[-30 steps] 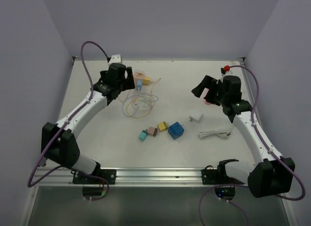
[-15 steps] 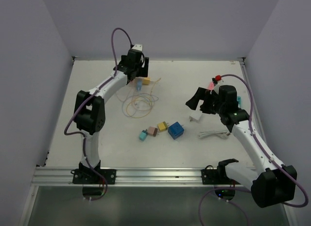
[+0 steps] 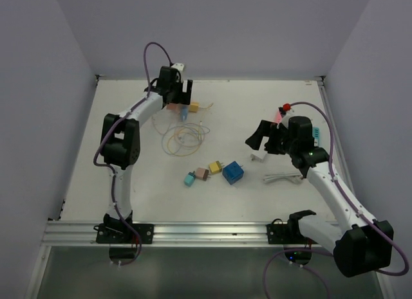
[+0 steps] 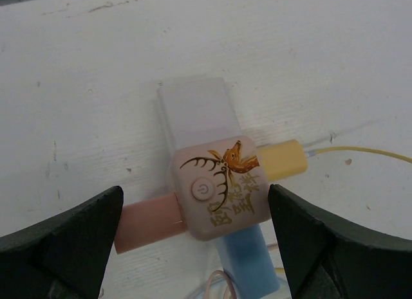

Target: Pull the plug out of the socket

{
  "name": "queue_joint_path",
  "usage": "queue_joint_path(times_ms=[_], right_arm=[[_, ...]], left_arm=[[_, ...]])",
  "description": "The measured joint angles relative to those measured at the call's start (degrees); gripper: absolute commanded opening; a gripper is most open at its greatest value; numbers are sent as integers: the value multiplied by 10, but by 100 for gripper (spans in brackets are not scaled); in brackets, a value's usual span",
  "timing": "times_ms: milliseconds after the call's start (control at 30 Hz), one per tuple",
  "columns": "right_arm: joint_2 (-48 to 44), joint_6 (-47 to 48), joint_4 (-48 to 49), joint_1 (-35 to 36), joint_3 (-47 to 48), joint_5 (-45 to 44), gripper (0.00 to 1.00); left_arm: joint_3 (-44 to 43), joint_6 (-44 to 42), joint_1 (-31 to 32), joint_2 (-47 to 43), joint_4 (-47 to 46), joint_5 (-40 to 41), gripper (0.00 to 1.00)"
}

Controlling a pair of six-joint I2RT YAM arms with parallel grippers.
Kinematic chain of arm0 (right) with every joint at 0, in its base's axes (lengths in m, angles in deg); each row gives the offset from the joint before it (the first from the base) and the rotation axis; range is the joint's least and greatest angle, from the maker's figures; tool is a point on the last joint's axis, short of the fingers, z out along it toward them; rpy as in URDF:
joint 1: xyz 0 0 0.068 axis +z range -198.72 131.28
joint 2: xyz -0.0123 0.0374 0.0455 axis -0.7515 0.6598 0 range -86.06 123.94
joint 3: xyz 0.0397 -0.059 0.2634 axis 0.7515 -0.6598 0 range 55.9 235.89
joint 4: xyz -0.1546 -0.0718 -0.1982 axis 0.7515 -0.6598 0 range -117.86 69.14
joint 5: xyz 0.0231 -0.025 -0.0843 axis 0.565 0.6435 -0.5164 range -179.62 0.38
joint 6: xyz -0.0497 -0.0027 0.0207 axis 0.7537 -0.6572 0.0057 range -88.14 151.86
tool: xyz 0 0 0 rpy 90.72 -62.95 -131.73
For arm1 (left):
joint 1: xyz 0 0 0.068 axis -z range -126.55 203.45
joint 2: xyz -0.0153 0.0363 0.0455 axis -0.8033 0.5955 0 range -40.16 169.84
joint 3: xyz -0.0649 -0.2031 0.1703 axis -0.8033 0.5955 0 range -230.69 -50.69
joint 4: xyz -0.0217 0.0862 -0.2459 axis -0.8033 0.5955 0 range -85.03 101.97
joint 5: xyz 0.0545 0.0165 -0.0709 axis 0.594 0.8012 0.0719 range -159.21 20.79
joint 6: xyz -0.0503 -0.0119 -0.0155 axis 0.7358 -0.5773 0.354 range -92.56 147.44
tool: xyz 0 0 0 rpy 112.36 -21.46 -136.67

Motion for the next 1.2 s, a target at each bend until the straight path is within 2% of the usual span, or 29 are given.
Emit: queue_joint_path(times_ms=[233,433,800,1000,1200], right_arm=[[-3,0,0,0,-1,1,98],[-8,0,0,0,-2,3,98],[-30,0,-4,1,-9,9,98],[-33,0,-9,1,-15,12,98],[-39,0,-10,1,-15,13,98]], left_arm=[[53,2,4,-7,-13,-65,93],[115,12,9,-51,-19,-100,91],[185,88,81,-137,4,-80,91],[213,124,83,-182,31,-54,94],[194,105,83,-201,52,-13,95]])
